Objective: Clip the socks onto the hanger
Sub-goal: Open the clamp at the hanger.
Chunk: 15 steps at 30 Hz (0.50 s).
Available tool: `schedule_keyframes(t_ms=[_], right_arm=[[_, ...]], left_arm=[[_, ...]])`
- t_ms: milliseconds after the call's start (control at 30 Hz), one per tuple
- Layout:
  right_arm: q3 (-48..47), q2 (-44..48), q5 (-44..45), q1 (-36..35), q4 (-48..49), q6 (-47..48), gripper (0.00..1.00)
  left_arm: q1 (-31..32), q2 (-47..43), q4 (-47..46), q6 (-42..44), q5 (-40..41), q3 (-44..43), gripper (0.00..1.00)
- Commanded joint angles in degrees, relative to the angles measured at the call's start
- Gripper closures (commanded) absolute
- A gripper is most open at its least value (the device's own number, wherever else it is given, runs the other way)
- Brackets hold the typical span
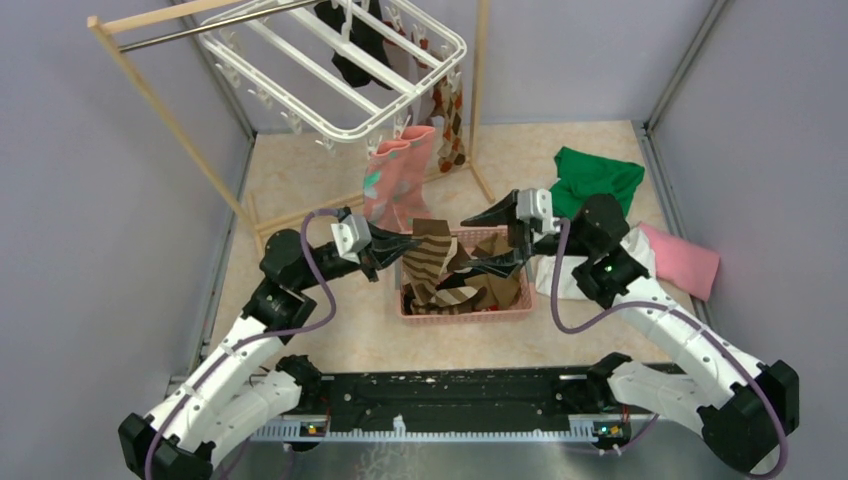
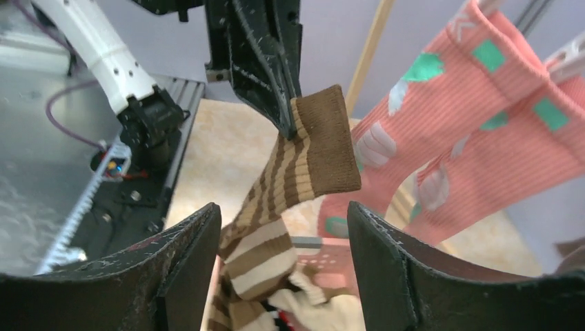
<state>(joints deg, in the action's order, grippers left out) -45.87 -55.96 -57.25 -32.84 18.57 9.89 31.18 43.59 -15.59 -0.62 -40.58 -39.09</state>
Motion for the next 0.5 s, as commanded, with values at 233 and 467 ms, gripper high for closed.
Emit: schedule_keyframes(t_ms=[233,467], right_arm=[[-1.8,-5.5,10.3,-0.9,11.6,-37.5,0.32],[-1.7,-8.1,10.6,-2.1,15.7,-44.3,0.33]], left_arm=[[0.2,-1.7,-1.8,9.3,4.5,-1.4,1.00],[0.2,-3.1,-14.8,3.1,7.1,3.1,1.00]])
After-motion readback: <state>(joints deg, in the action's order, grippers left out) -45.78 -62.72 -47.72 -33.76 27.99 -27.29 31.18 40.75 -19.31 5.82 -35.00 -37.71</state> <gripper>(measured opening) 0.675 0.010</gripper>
